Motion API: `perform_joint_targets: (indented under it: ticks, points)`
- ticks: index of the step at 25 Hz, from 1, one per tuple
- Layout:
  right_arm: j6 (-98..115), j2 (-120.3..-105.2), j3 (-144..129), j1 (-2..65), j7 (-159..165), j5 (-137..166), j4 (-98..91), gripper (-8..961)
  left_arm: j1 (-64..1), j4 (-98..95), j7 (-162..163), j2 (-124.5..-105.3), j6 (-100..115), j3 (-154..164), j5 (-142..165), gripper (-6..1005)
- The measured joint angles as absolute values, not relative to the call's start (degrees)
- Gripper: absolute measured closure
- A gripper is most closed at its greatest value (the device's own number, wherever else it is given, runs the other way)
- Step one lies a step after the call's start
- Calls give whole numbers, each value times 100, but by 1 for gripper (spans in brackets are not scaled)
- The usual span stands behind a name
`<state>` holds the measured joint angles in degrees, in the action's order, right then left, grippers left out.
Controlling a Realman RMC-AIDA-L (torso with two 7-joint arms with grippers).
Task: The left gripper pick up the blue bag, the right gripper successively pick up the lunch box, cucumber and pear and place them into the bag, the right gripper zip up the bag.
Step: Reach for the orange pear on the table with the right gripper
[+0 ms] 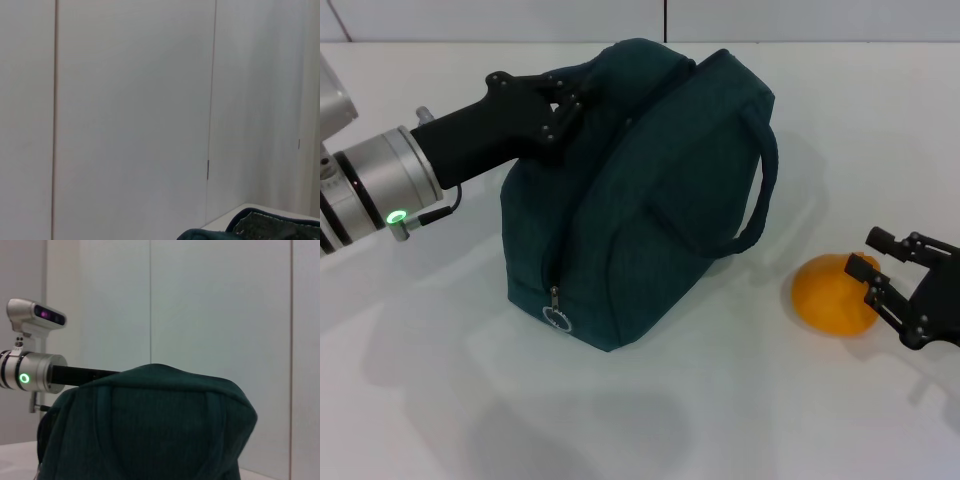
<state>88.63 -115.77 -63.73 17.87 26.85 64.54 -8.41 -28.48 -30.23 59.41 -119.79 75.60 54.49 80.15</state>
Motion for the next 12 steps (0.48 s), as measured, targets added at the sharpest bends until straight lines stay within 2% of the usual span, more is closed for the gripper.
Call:
perform_joint_targets:
  ticks: [3,12]
  points:
    - [8878,-11577,-6378,1792,2666,6466,-843,615,-2847,-3023,5941,-11979,7558,5449,8015,955]
    - [8837,-11575,-6381,1793,2645,6475,-856,620,-2848,-2985,5937,-11985,7558,5449,7980,955]
